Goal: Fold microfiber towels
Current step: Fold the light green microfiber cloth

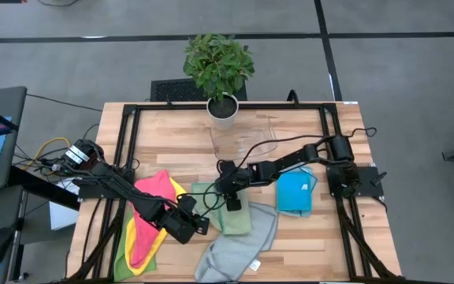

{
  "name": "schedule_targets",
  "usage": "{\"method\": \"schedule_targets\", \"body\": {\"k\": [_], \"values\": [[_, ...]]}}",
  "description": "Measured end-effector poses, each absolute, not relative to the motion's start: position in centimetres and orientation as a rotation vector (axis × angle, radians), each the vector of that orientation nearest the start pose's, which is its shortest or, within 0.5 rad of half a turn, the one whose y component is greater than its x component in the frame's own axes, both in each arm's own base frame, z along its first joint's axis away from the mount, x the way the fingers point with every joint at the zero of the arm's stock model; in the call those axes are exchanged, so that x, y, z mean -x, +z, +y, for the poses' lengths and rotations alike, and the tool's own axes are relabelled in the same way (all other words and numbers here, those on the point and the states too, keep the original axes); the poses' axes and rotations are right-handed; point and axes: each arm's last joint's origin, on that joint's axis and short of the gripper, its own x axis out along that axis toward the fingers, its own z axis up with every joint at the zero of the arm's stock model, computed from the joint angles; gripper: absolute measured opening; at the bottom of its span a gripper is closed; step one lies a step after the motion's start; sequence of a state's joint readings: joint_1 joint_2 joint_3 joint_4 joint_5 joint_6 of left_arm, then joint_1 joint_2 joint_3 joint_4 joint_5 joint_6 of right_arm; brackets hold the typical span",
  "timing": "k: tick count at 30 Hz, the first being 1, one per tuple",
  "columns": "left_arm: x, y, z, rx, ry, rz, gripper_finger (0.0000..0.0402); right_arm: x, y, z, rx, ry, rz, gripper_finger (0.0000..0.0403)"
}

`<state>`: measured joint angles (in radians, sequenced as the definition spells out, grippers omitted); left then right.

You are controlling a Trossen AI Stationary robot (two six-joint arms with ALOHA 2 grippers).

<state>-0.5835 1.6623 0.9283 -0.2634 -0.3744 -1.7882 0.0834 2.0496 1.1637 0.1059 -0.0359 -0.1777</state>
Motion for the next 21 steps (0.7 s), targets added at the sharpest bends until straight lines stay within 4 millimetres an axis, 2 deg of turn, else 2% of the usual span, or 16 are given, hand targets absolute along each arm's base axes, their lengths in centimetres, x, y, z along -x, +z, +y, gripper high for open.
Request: {"method": "schedule_targets", "body": {"k": [7, 10, 21], "values": [[-27.1, 16.7, -16.6, 1.201, 0.604, 0.747, 0.0002, -41.2, 10.4, 3.7, 0.174, 0.202, 0.793, 0.0179], [-27.1, 16.7, -16.6, 1.201, 0.605, 0.747, 0.0002, -41.1, 10.4, 3.6, 0.157, 0.197, 0.803, 0.0172], [-27.1, 16.7, -16.6, 1.202, 0.605, 0.747, 0.0002, -40.9, 10.5, 3.7, 0.140, 0.196, 0.827, 0.0047]]}}
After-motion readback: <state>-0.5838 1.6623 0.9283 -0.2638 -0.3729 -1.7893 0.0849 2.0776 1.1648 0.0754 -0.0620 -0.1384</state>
